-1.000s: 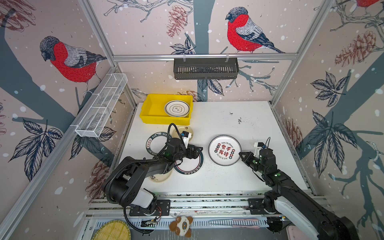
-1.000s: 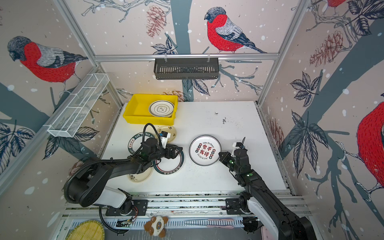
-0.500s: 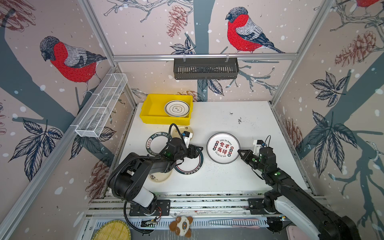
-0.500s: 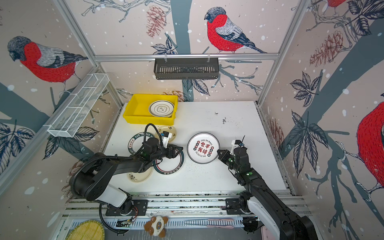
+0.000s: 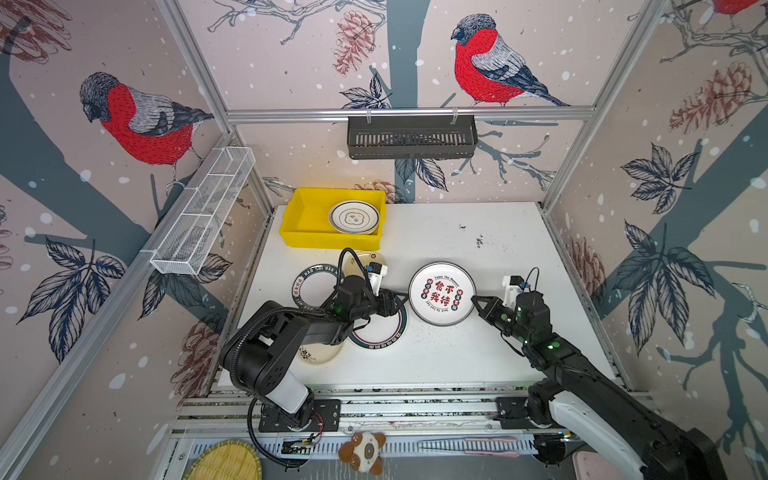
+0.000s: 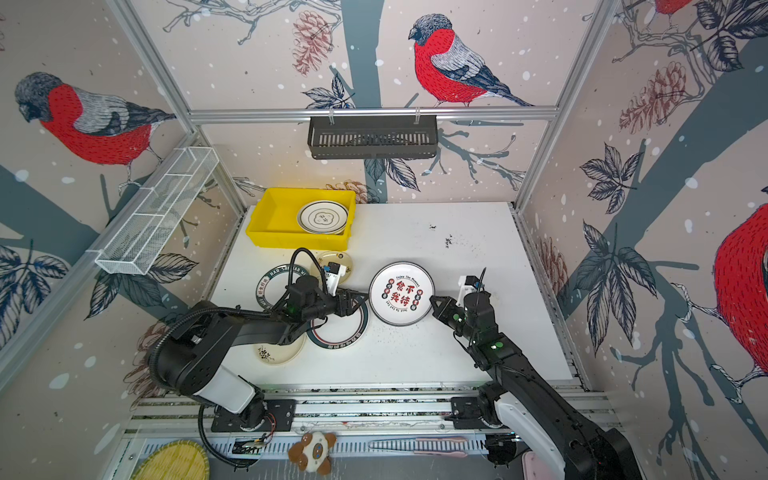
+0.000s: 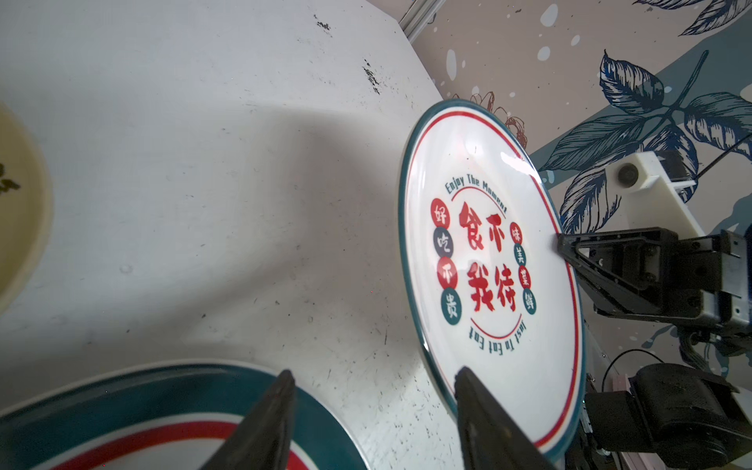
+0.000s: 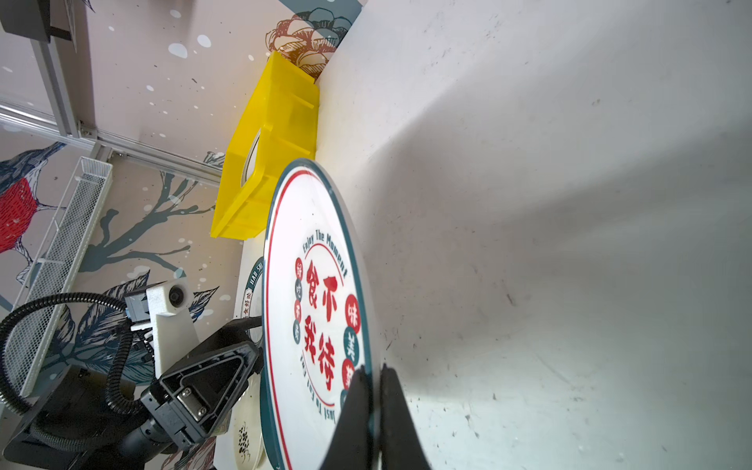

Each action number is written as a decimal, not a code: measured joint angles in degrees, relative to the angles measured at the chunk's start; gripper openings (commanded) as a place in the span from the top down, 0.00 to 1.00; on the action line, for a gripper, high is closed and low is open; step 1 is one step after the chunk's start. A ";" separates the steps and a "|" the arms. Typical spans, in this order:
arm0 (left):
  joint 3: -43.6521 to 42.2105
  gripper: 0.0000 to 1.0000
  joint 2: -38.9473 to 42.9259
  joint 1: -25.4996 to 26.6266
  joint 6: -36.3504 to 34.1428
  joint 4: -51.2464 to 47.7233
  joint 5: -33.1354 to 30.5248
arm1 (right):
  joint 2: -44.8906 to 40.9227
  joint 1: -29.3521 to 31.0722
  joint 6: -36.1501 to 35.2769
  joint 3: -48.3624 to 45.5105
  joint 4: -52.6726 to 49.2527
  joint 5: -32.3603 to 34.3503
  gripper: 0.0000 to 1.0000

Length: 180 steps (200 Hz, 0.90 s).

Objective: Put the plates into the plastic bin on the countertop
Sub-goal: 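Close the left gripper on the upright plate's rim while the right holds it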

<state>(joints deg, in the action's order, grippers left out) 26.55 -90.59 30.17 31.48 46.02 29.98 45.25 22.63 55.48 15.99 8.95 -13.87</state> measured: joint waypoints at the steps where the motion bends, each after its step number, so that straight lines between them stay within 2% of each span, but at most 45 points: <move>1: 0.00 0.38 0.02 0.02 0.00 0.00 0.00 | 0.04 0.02 0.02 0.02 0.00 0.00 1.00; 96: -0.11 0.50 -1.42 0.09 2.29 4.24 3.08 | 5.03 4.81 0.09 0.85 3.28 1.46 0.99; 122: -0.26 0.61 -2.75 0.09 4.09 6.36 4.59 | 6.45 5.18 0.48 1.18 5.42 2.25 0.99; 180: -0.76 0.73 -3.30 0.11 6.23 8.85 5.70 | 9.77 7.04 0.22 2.89 8.00 3.02 0.98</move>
<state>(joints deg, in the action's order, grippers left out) 25.78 -93.89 30.28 37.71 54.87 35.68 55.02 29.67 55.70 18.87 16.95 -10.85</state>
